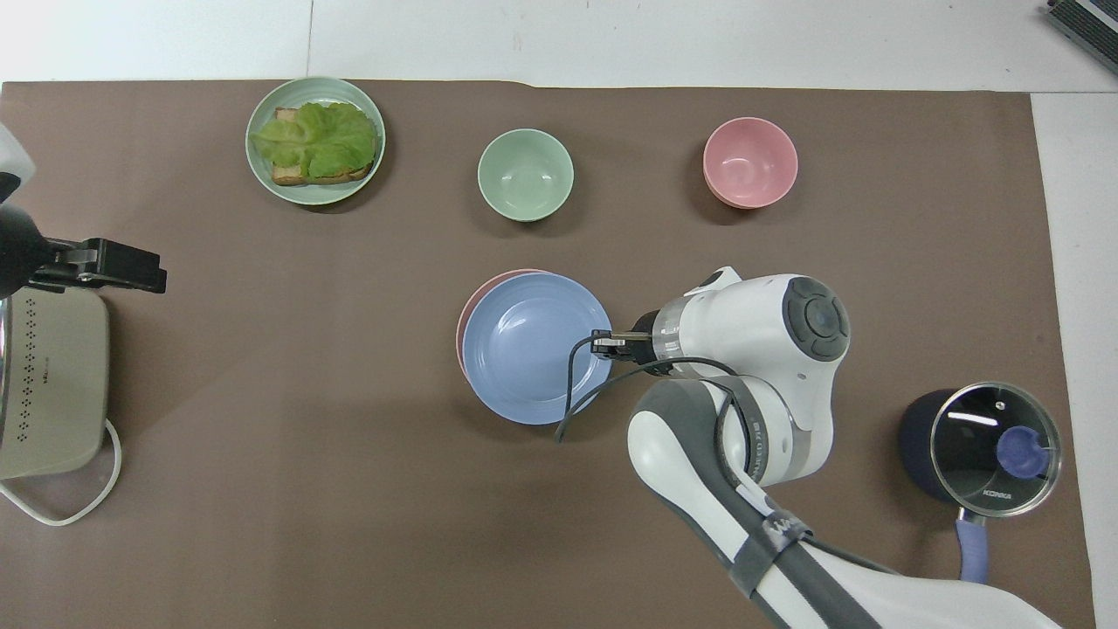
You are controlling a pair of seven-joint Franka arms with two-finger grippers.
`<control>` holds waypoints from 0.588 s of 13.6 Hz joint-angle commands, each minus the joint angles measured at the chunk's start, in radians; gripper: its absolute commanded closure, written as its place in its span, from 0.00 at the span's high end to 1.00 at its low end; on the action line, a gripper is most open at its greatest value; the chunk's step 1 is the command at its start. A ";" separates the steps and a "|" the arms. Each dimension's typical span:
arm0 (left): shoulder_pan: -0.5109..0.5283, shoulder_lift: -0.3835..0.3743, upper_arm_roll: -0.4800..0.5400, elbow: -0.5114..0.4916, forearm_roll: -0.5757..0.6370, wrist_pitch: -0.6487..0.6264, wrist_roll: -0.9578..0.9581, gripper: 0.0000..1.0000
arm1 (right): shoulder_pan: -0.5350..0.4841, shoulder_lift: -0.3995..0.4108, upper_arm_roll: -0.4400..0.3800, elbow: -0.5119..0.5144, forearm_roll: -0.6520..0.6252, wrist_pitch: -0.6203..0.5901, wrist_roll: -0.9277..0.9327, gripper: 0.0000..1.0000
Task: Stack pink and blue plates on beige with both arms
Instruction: 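Lift the blue plate and carry it onto the pink plate, then lower the blue plate onto the stack and open the right gripper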
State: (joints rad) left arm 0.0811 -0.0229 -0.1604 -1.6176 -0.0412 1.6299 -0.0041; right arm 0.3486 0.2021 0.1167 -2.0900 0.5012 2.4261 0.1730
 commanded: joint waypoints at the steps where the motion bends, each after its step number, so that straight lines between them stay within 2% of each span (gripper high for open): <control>1: -0.064 -0.005 0.045 -0.001 0.021 -0.013 0.007 1.00 | 0.009 0.016 -0.003 -0.002 0.011 0.042 0.014 0.00; 3: -0.092 -0.005 0.067 -0.002 0.021 -0.013 0.007 1.00 | 0.010 0.017 -0.003 -0.005 0.011 0.041 0.014 0.00; 8: -0.077 -0.005 0.068 -0.001 0.021 -0.013 0.007 1.00 | 0.029 0.034 -0.003 -0.004 0.011 0.042 0.022 0.00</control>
State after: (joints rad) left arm 0.0121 -0.0229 -0.1064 -1.6176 -0.0412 1.6299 -0.0040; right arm 0.3709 0.2326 0.1144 -2.0922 0.5013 2.4548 0.1749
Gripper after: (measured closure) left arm 0.000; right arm 0.943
